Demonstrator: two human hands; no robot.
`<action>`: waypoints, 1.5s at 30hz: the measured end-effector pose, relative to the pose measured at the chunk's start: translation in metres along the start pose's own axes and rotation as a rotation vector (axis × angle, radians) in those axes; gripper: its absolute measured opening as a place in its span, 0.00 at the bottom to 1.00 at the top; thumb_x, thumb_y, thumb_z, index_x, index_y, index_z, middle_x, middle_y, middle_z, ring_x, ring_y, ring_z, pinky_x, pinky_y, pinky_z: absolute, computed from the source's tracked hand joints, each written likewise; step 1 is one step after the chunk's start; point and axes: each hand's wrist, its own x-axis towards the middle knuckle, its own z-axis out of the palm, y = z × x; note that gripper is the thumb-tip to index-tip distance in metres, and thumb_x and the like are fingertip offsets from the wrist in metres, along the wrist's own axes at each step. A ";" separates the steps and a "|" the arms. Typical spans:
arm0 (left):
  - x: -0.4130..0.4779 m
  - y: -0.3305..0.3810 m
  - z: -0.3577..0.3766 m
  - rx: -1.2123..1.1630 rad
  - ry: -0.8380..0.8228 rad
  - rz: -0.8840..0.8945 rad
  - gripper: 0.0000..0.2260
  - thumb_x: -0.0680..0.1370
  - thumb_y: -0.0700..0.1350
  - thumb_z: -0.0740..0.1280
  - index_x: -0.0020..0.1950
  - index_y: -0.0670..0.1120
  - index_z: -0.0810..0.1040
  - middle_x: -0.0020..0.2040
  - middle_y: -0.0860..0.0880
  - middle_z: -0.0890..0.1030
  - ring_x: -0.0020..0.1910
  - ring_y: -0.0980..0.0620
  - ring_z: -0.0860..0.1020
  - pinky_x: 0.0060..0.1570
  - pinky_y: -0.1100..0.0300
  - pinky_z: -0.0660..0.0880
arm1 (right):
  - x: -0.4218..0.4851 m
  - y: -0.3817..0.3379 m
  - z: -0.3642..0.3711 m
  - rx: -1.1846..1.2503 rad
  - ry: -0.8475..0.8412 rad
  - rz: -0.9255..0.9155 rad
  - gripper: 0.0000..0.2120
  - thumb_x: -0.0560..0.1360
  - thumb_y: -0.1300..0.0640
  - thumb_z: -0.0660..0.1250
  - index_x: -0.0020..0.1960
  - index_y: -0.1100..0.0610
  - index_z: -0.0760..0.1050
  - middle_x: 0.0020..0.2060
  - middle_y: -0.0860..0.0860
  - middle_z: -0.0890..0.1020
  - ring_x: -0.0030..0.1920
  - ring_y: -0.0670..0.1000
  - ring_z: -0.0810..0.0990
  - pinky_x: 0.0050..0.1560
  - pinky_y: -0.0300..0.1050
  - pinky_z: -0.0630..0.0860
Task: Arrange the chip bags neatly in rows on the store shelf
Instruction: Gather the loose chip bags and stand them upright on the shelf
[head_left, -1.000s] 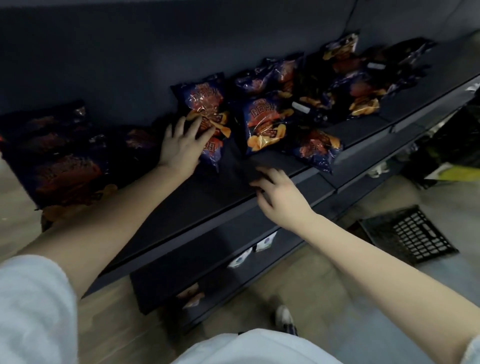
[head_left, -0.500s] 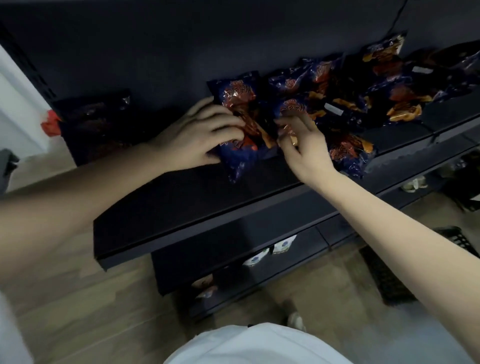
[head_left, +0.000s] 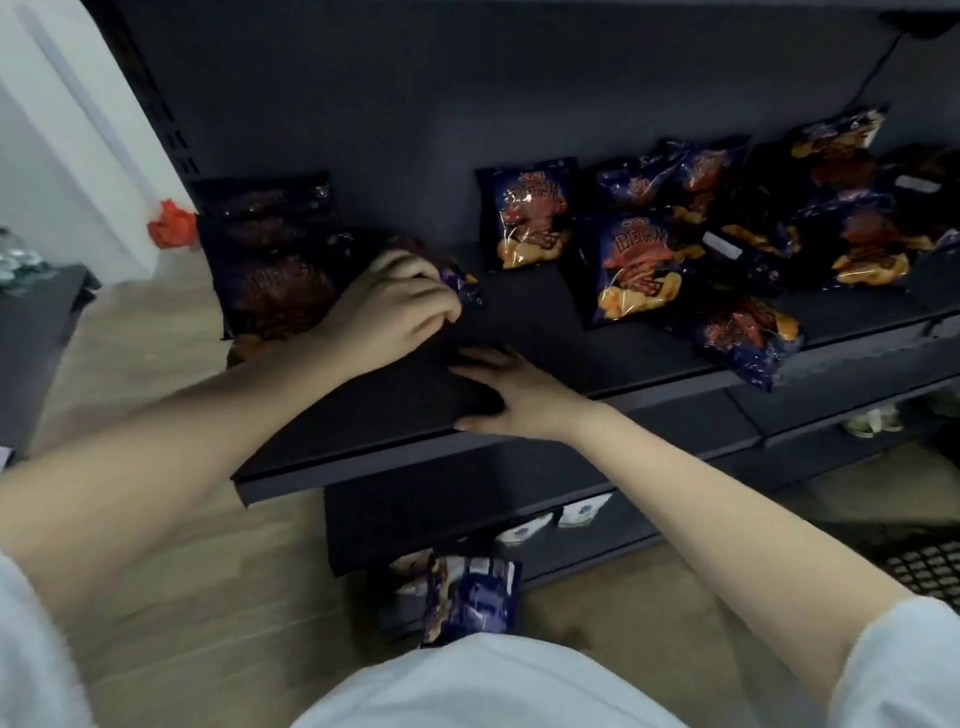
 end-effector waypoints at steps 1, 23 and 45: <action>-0.001 -0.001 -0.006 0.000 0.016 -0.027 0.05 0.75 0.41 0.64 0.46 0.46 0.80 0.44 0.52 0.83 0.51 0.51 0.74 0.56 0.54 0.66 | 0.000 0.005 -0.001 0.029 0.010 -0.014 0.32 0.74 0.42 0.67 0.74 0.48 0.61 0.76 0.47 0.56 0.75 0.51 0.51 0.75 0.45 0.47; -0.018 -0.009 -0.014 -0.019 -0.076 -0.033 0.11 0.73 0.39 0.68 0.54 0.48 0.78 0.55 0.51 0.80 0.57 0.49 0.73 0.58 0.49 0.69 | 0.010 0.000 -0.013 0.162 0.287 0.006 0.18 0.78 0.50 0.62 0.67 0.53 0.71 0.70 0.50 0.66 0.69 0.51 0.66 0.69 0.45 0.65; -0.049 0.056 -0.024 -0.037 -0.263 -0.175 0.12 0.76 0.46 0.59 0.57 0.50 0.76 0.60 0.51 0.76 0.61 0.45 0.71 0.58 0.44 0.69 | -0.074 -0.038 0.020 0.209 0.597 0.082 0.11 0.77 0.58 0.63 0.58 0.58 0.77 0.58 0.54 0.77 0.59 0.54 0.76 0.59 0.46 0.72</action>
